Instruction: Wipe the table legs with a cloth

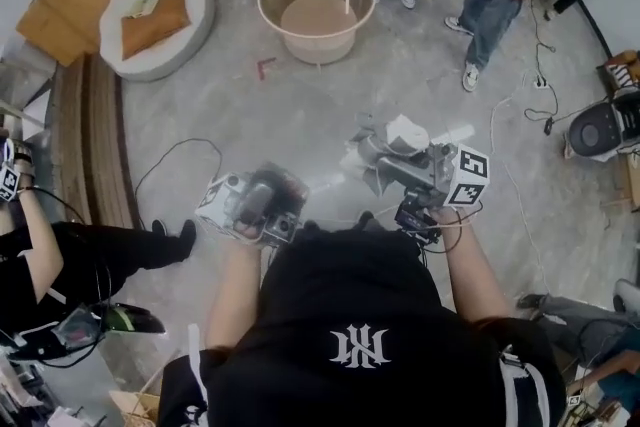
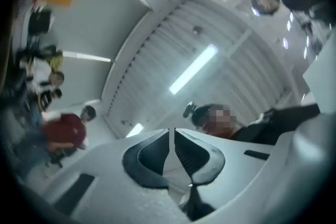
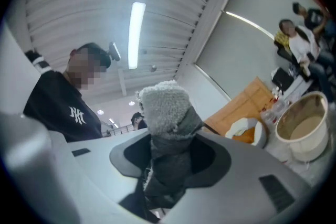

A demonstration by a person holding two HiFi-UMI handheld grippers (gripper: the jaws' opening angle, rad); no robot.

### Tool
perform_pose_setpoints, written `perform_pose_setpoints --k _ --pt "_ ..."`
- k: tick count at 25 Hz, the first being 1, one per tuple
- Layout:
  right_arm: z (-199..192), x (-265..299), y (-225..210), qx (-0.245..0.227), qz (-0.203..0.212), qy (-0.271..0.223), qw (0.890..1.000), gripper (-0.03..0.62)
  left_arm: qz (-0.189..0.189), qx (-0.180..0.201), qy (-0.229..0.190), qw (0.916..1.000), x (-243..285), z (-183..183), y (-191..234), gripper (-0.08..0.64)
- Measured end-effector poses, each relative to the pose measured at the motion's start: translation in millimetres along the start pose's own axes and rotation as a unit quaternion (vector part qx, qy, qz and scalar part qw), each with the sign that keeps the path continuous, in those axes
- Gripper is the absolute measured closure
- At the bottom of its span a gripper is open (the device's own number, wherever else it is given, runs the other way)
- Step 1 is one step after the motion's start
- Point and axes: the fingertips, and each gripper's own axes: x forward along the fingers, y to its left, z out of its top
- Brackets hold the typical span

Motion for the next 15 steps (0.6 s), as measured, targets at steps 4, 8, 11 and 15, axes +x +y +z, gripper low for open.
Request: perform_pose_setpoints --k 4,8,11,15 --pt "-15.8 22.6 38.2 0.003 0.059 -0.011 0.998 0.440 0.038 0.054 0.023 0.9976 -1.6 6.9 -7.0 0.554" --pt "-26.9 34.3 63.2 -0.002 0.102 0.011 0.995 0.440 0.129 0.103 0.162 0.9730 -29.2 -22.2 23.6 0.554" --pt "-37.1 38.0 51.9 -0.026 0.059 0.034 0.997 0.440 0.226 0.154 0.244 0.9303 -68.3 -39.3 56.1 0.554" --pt "-77.3 20.9 18.6 -0.062 -0.025 0.124 0.990 0.440 0.311 0.111 0.312 0.8909 -159.7 -73.1 84.2 0.554"
